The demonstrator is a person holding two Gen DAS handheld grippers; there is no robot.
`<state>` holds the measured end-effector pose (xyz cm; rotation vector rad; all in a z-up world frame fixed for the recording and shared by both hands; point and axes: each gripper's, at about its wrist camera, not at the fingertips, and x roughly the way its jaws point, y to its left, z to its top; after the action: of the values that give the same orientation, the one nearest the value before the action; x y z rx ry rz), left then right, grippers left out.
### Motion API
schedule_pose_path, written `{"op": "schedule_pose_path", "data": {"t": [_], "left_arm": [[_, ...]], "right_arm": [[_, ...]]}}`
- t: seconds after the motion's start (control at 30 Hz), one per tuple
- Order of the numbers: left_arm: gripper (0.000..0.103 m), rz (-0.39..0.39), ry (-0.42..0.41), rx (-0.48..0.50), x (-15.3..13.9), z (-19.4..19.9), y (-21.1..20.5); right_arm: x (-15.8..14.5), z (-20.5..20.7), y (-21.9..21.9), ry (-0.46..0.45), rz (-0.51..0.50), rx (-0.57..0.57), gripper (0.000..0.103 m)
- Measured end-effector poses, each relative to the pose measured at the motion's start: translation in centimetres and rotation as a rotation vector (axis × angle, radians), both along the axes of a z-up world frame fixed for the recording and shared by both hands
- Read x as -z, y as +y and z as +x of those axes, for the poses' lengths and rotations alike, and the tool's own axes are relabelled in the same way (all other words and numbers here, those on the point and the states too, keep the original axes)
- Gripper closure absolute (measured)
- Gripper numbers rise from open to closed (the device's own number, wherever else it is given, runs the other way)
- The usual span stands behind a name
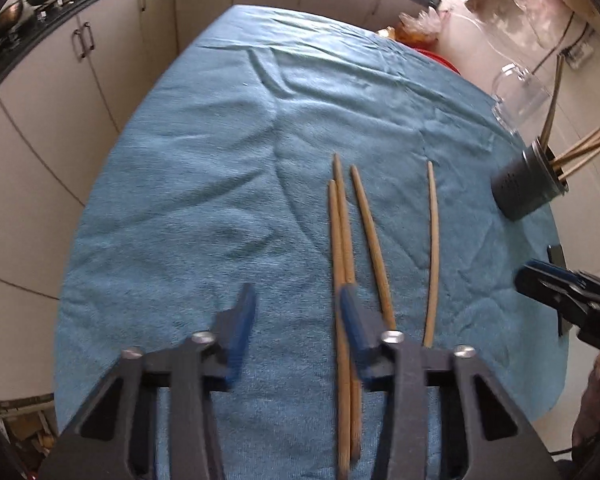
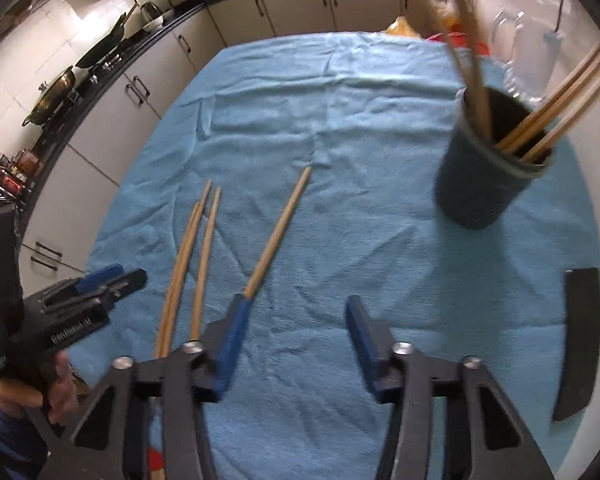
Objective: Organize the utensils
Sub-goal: 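Return both tools to the chopsticks and close each on one chopstick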
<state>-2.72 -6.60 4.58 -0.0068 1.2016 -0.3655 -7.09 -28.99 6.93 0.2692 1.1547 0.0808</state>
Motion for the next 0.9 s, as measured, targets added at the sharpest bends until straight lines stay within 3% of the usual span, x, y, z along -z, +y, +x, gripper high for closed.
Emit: {"op": "schedule_pose_path", "data": {"t": [0.07, 0.4, 0.6, 0.77, 0.9], "left_arm": [[0.079, -0.009, 0.021, 0.017, 0.4, 0.5, -0.4], [0.084, -0.02, 0.039, 0.057, 0.6, 1.6, -1.0], [0.084, -0.023, 0.037, 0.077, 0.4, 1.8, -1.5], [0.084, -0.015, 0.053, 0.109, 0.8, 2.2, -2.7], [0.084, 0.016, 0.056, 0.128, 1.3, 2.5, -3.5]], "right_arm": [[0.7, 1.0, 0.3, 0.026, 0.018, -0.002, 0.061], [4.1, 7.0, -0.3, 0.158, 0.118, 0.09, 0.061], [5.1, 9.2, 0.3, 0.186, 0.094, 0.064, 0.062], [5.7, 9.7, 0.7, 0.203, 0.059, 0.026, 0.089], [5.8, 9.2, 0.0, 0.213, 0.043, 0.033, 0.093]]}}
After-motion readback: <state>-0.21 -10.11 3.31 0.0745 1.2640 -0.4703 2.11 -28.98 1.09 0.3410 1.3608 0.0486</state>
